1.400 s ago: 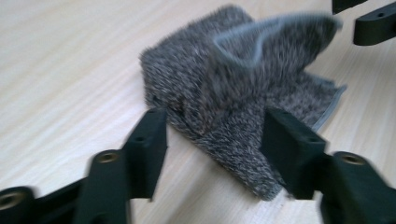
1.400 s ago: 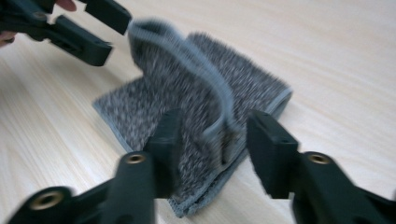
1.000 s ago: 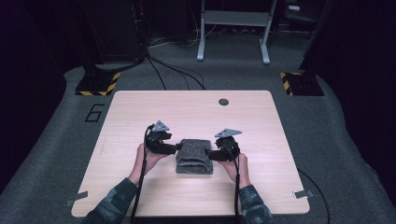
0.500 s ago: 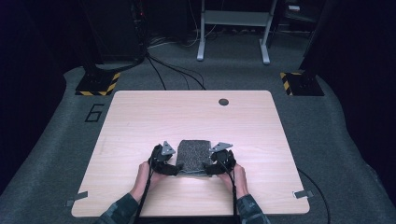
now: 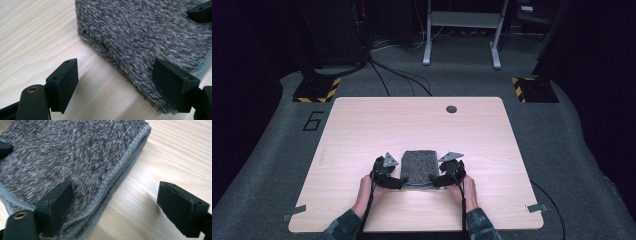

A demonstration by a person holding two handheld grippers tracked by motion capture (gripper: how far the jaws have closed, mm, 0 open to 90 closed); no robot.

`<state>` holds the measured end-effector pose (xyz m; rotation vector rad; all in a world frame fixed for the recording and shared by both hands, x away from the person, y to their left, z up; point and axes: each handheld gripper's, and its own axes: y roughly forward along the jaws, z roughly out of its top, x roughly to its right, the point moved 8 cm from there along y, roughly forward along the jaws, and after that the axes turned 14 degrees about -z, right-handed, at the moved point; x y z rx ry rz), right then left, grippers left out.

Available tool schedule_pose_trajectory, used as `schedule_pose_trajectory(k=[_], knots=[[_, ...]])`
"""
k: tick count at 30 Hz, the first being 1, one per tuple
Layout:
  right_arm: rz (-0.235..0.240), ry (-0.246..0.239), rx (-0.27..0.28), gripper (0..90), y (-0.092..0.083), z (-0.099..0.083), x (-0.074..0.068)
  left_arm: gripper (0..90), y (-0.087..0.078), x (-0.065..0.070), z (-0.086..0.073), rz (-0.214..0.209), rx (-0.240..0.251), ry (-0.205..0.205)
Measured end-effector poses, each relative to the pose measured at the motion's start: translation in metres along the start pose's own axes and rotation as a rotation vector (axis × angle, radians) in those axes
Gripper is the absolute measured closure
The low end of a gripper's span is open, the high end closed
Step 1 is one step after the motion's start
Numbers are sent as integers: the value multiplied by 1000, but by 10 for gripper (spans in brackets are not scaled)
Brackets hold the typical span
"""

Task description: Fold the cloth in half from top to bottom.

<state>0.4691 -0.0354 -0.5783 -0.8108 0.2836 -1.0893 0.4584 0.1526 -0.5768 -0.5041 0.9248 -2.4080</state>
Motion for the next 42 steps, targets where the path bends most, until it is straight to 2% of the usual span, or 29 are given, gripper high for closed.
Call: schedule_pose_trajectory(k=[6, 10, 13, 16, 19, 22, 25, 26, 28, 31, 32, 35, 36, 38, 39, 40, 42], knots=[[-14, 1, 0, 124, 4, 3, 6, 210, 4, -4, 6, 9, -12, -1], [-18, -6, -3, 123, 6, 6, 10, 203, 4, -4, 8, 14, 0, -11], [-10, 10, 27, 103, -2, 8, 13, 148, -5, -4, 10, 18, 40, -26], [-3, 43, 64, 94, -17, 9, 21, 104, -19, -7, 10, 31, 82, -42], [-26, 69, 84, 80, -31, 7, 32, 91, -38, -13, 6, 53, 106, -47], [-43, 108, 102, 75, -45, 0, 45, 80, -59, -20, -5, 88, 134, -65], [-84, 119, 90, 59, -53, -17, 61, 79, -77, -31, -21, 134, 127, -77], [-95, 133, 81, 57, -55, -22, 64, 76, -84, -36, -29, 148, 120, -93], [-135, 135, 65, 49, -56, -35, 76, 70, -91, -46, -43, 182, 113, -117], [-182, 170, 30, 44, -56, -59, 94, 62, -99, -57, -65, 205, 92, -170], [-203, 189, 17, 40, -57, -67, 101, 58, -100, -60, -72, 218, 83, -182], [-249, 195, 2, 37, -58, -83, 113, 49, -103, -65, -86, 241, 69, -209], [-258, 195, -9, 37, -59, -87, 116, 44, -102, -67, -90, 252, 83, -216], [-259, 196, -18, 29, -58, -93, 118, 42, -100, -66, -96, 253, 75, -228], [-254, 210, -9, 29, -57, -95, 119, 33, -99, -66, -97, 252, 101, -236], [-231, 216, -1, 28, -57, -97, 120, 31, -100, -66, -98, 257, 95, -243], [-229, 230, -4, 20, -56, -98, 121, 29, -101, -66, -98, 261, 97, -246]])
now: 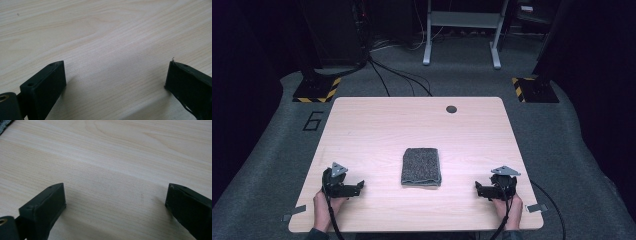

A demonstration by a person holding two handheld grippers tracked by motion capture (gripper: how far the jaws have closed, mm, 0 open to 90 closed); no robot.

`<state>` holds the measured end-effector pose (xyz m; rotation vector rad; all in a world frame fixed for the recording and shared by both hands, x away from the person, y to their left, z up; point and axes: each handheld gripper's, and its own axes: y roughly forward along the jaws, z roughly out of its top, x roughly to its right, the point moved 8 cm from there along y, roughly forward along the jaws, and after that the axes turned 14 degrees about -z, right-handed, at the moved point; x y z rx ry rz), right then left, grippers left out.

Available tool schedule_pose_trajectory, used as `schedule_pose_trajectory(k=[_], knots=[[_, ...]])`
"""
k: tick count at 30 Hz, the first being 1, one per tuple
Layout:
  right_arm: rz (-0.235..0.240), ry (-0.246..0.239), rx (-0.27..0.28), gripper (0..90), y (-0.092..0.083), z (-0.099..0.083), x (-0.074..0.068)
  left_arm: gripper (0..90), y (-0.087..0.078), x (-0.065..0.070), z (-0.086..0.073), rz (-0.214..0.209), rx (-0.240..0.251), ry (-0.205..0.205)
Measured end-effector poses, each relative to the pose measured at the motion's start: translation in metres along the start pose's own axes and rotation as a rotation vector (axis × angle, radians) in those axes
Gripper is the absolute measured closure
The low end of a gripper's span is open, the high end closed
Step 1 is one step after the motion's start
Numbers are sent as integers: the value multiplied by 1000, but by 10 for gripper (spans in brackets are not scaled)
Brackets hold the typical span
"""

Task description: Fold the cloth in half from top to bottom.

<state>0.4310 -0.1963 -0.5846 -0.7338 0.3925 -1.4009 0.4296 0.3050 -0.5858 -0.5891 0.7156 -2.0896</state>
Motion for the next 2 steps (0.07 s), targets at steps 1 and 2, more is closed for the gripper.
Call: schedule_pose_trajectory(k=[1, 2], knots=[[-3, 1, -4, 13, 0, 0, 0, 25, -1, -1, -1, -1, -13, 0], [-2, 8, -7, 4, 1, 1, -1, 23, 0, -1, 0, -4, -10, -5]])
